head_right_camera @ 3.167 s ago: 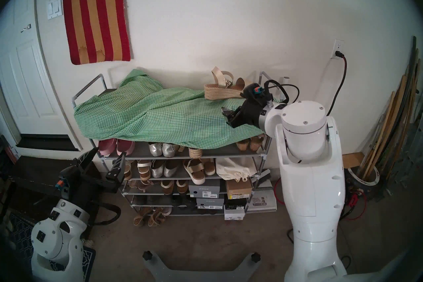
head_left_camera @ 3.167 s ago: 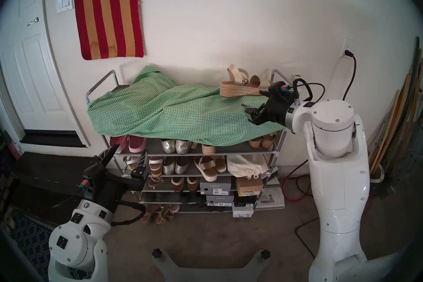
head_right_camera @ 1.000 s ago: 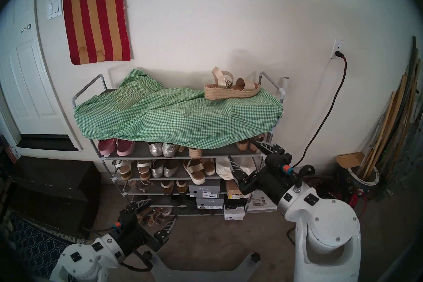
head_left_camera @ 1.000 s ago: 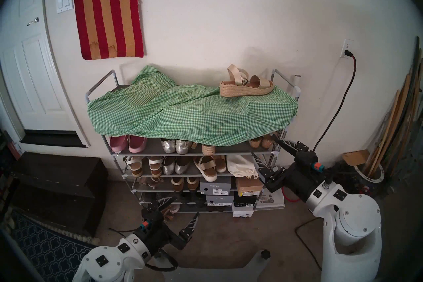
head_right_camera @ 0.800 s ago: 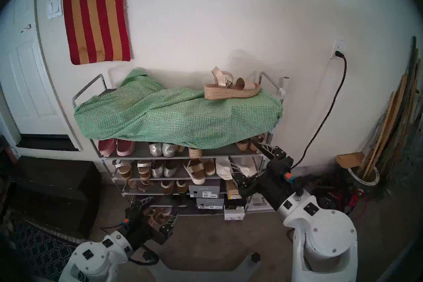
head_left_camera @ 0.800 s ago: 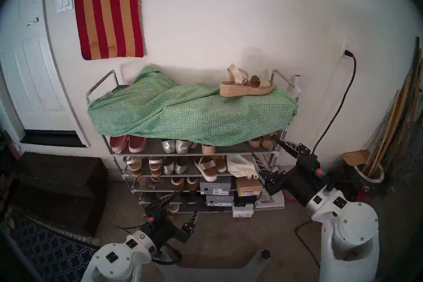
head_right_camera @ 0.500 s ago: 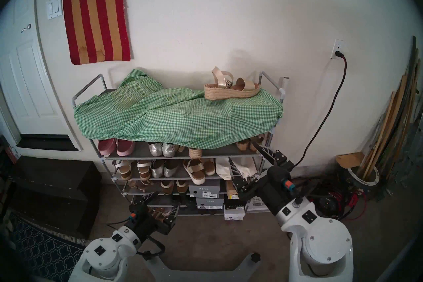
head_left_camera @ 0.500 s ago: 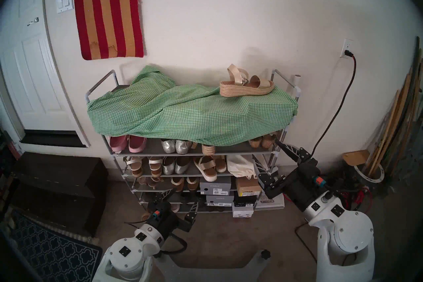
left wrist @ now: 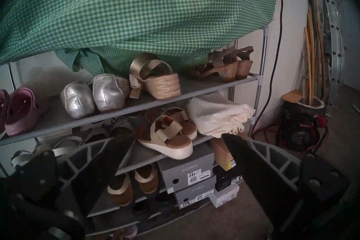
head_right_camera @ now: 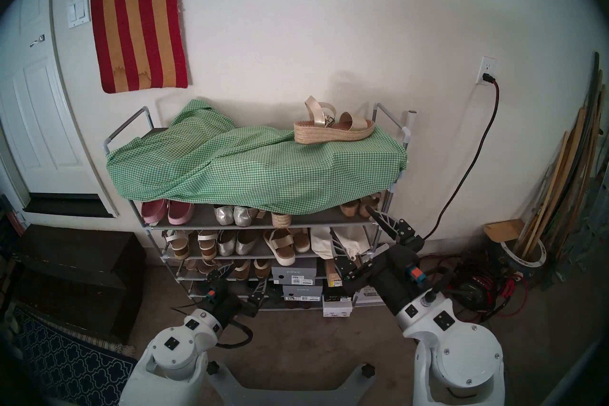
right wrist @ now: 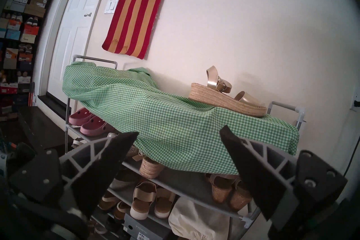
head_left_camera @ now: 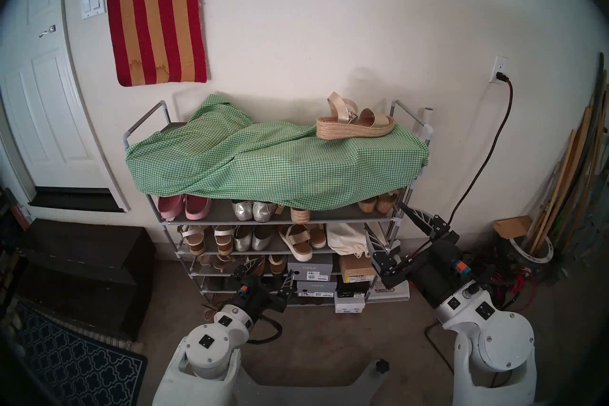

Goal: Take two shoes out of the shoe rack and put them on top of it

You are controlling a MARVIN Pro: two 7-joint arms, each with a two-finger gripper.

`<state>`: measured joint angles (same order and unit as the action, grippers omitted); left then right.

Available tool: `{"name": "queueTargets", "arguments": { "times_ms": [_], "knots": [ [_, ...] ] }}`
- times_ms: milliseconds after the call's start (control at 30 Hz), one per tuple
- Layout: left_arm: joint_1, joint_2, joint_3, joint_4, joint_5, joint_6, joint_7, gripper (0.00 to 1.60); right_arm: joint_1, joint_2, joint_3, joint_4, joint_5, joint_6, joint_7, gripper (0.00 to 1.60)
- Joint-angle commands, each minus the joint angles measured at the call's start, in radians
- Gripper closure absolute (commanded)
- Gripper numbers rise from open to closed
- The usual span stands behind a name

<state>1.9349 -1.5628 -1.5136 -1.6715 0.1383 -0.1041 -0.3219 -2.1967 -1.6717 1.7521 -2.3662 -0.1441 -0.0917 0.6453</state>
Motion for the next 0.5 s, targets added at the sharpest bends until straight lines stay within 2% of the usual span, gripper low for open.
{"name": "queueTargets", "arguments": {
  "times_ms": [0, 67, 167, 233, 467],
  "knots": [
    [-0.113, -0.008, 0.036, 0.054, 0.001, -0.008, 0.017, 0.00, -0.006, -0.003, -0.007, -0.002, 0.001, -0.017, -0.002, 0.00],
    [-0.126, -0.006, 0.048, 0.058, 0.000, -0.006, 0.028, 0.00, -0.007, -0.002, -0.007, -0.002, 0.001, -0.019, -0.003, 0.00],
    [-0.193, -0.015, 0.058, 0.124, 0.016, -0.013, 0.049, 0.00, -0.008, -0.002, -0.007, -0.002, 0.001, -0.022, -0.005, 0.00],
    [-0.187, -0.014, 0.060, 0.118, 0.019, -0.010, 0.057, 0.00, -0.008, -0.002, -0.008, -0.002, 0.002, -0.022, -0.005, 0.00],
    [-0.285, -0.028, 0.062, 0.244, 0.067, -0.044, 0.108, 0.00, -0.009, -0.001, -0.008, -0.001, 0.002, -0.025, -0.007, 0.00]
  ]
}}
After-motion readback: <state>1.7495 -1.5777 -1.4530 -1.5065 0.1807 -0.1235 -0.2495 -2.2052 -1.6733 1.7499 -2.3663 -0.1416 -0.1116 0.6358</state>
